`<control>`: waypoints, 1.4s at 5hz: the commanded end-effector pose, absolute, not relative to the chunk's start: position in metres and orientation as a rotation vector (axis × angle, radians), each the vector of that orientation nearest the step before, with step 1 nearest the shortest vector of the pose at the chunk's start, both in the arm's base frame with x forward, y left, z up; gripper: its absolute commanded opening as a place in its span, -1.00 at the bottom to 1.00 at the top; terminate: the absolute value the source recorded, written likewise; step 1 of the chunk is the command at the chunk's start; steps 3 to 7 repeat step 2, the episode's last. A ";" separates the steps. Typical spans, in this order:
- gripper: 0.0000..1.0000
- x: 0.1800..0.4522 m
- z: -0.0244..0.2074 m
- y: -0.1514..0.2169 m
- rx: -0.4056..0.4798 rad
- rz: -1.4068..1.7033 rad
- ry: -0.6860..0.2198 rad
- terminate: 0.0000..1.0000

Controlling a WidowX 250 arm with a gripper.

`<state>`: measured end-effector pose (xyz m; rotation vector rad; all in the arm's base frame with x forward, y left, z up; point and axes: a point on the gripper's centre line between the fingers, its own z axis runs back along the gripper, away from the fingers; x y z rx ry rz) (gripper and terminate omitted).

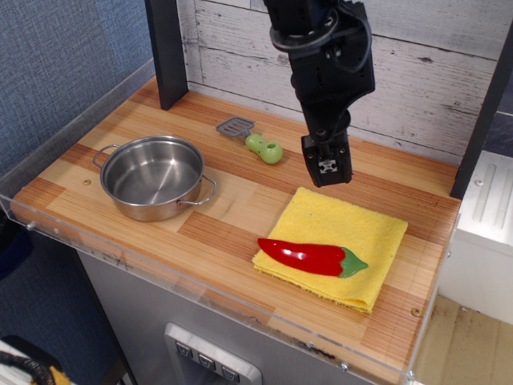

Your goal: Place the Red Chili onto the yellow cloth.

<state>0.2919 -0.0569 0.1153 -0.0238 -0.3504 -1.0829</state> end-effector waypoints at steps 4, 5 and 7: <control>1.00 0.294 0.133 -0.058 0.003 -1.082 -0.406 1.00; 1.00 0.294 0.133 -0.058 0.003 -1.082 -0.406 1.00; 1.00 0.294 0.133 -0.058 0.003 -1.082 -0.406 1.00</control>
